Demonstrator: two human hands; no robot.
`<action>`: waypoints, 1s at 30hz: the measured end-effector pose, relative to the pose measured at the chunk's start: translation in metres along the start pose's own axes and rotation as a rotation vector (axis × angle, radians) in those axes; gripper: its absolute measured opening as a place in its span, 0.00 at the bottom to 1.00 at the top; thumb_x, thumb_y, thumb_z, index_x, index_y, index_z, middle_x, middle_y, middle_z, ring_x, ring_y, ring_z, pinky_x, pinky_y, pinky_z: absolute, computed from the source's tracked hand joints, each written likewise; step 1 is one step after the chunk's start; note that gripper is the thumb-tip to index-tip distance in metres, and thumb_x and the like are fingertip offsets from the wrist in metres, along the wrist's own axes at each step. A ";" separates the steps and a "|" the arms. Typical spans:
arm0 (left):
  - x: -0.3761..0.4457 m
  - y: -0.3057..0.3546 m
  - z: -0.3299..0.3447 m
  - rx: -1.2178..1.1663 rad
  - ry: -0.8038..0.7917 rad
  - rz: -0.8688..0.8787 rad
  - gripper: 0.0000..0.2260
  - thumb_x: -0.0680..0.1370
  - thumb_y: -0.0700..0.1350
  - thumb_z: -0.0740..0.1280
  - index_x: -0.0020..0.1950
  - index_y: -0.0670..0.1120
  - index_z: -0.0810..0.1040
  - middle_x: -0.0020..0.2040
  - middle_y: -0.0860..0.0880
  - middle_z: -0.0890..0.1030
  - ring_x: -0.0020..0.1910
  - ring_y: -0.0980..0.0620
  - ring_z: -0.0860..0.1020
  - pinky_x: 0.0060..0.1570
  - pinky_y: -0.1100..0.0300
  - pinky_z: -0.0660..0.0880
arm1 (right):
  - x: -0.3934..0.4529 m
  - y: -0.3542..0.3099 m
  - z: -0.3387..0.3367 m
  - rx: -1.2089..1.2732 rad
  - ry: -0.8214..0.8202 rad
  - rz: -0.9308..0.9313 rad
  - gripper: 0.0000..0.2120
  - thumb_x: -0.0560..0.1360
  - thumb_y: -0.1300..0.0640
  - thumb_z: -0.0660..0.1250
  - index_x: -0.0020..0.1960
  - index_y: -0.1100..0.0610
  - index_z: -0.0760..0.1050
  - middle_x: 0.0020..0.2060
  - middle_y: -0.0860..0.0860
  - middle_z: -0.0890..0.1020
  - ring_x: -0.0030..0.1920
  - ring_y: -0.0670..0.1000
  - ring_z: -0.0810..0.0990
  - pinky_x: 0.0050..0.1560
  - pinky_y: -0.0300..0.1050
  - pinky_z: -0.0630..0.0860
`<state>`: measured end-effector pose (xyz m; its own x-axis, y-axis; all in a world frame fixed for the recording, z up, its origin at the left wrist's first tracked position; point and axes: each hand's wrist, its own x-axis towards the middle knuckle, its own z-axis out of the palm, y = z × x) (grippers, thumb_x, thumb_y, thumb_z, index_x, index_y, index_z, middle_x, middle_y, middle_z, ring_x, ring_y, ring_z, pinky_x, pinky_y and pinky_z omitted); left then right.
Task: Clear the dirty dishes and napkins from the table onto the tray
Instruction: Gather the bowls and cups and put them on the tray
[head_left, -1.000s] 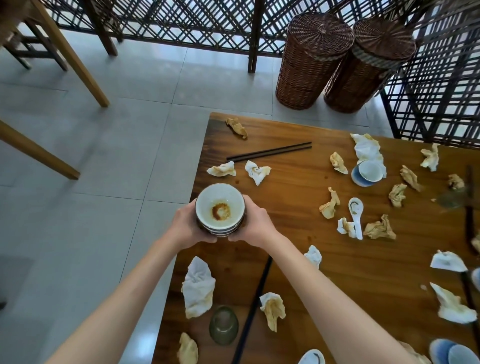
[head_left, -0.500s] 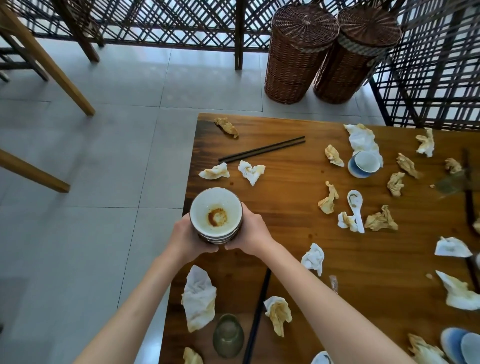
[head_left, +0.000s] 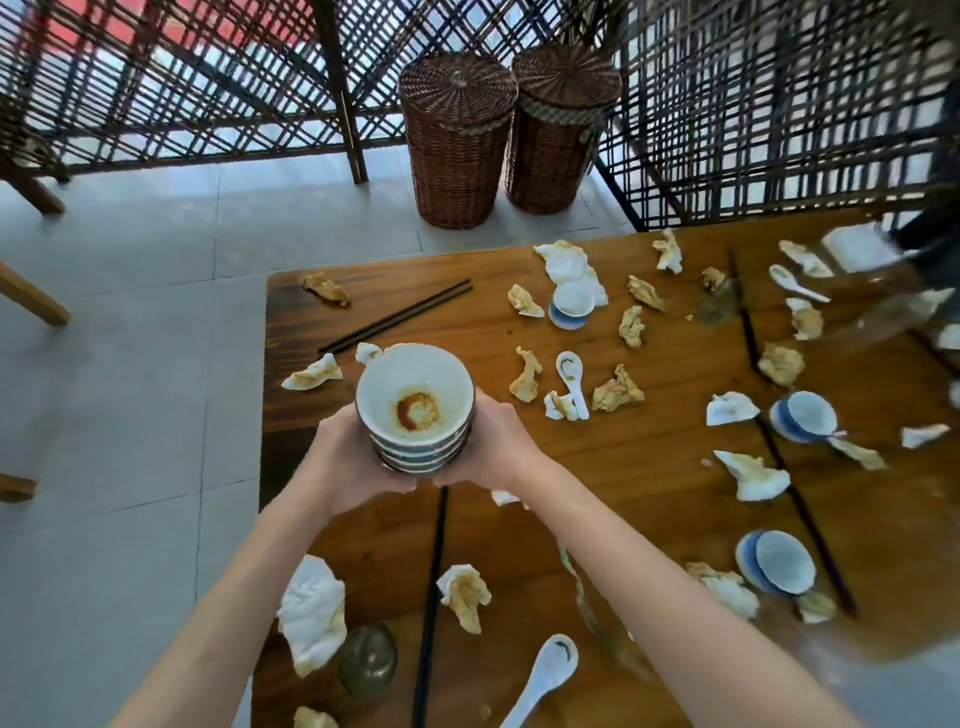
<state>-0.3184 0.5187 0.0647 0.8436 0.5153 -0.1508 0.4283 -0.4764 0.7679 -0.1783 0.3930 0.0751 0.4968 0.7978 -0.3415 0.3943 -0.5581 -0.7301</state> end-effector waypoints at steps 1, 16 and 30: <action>0.003 0.014 0.005 -0.002 -0.011 0.032 0.37 0.56 0.45 0.82 0.62 0.49 0.73 0.55 0.57 0.77 0.56 0.58 0.75 0.55 0.66 0.73 | -0.009 0.004 -0.014 -0.004 0.026 0.000 0.41 0.54 0.54 0.81 0.63 0.49 0.67 0.55 0.46 0.79 0.57 0.49 0.76 0.53 0.41 0.74; 0.001 0.255 0.200 0.002 -0.159 0.155 0.34 0.45 0.53 0.78 0.48 0.63 0.70 0.45 0.64 0.77 0.51 0.60 0.75 0.51 0.61 0.70 | -0.209 0.149 -0.220 -0.079 0.252 0.087 0.42 0.55 0.55 0.81 0.65 0.55 0.68 0.58 0.50 0.77 0.58 0.53 0.76 0.56 0.50 0.75; -0.002 0.448 0.442 0.087 -0.360 0.342 0.40 0.49 0.45 0.83 0.60 0.46 0.75 0.52 0.52 0.80 0.56 0.52 0.76 0.59 0.54 0.71 | -0.378 0.354 -0.372 -0.004 0.411 0.294 0.44 0.55 0.54 0.80 0.67 0.55 0.67 0.60 0.49 0.77 0.60 0.53 0.75 0.56 0.44 0.73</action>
<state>0.0149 -0.0106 0.1345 0.9920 0.0484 -0.1165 0.1203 -0.6403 0.7587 0.0612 -0.1916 0.1660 0.8501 0.4518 -0.2706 0.1945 -0.7469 -0.6359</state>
